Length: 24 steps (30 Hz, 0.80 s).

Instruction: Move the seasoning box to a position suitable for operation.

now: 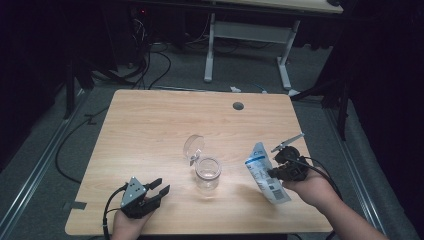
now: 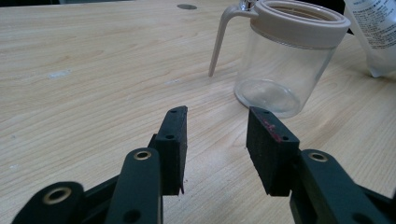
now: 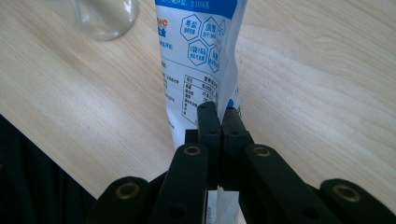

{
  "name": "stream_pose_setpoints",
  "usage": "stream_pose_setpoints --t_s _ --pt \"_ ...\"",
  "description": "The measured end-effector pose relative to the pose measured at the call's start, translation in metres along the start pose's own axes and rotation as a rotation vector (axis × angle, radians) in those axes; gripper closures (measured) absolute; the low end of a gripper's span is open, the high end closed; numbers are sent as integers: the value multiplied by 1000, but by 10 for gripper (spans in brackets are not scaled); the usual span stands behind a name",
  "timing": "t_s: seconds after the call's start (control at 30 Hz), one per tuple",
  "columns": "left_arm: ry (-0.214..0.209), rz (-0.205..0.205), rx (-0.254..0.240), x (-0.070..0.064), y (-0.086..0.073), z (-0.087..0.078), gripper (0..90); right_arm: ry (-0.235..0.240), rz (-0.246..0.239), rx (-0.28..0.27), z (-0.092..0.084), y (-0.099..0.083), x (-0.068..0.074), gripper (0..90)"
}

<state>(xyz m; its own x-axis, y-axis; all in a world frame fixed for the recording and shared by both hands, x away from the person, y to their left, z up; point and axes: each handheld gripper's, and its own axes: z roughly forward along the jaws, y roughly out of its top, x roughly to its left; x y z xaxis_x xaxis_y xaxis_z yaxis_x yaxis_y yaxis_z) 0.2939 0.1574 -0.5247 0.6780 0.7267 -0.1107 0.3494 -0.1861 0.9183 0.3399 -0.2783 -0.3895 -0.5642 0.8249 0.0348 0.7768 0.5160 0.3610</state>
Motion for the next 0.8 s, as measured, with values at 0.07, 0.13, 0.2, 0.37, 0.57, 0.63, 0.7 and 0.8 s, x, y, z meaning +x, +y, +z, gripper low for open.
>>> stream_pose_setpoints --t_s 0.07,0.13,0.2,0.37,0.57,0.63,0.7,0.8 --pt "3 2 2 0 0 0 588 1 0 25 0 2 -1 898" --pt "5 3 6 1 0 1 588 6 1 48 0 4 -2 899" --pt "5 3 6 1 0 1 588 6 1 58 0 5 -3 899" --pt "7 4 2 0 0 0 587 7 2 123 1 11 -5 899" --pt "10 0 -9 0 2 -1 586 8 -20 159 2 16 -2 899" --pt "10 0 -10 0 2 -2 586 15 -29 166 2 18 -3 899" --pt "10 -1 -11 1 2 -2 586 16 -28 177 2 20 -3 899" --pt "11 6 -13 0 2 -2 587 13 -41 199 2 24 -2 899"
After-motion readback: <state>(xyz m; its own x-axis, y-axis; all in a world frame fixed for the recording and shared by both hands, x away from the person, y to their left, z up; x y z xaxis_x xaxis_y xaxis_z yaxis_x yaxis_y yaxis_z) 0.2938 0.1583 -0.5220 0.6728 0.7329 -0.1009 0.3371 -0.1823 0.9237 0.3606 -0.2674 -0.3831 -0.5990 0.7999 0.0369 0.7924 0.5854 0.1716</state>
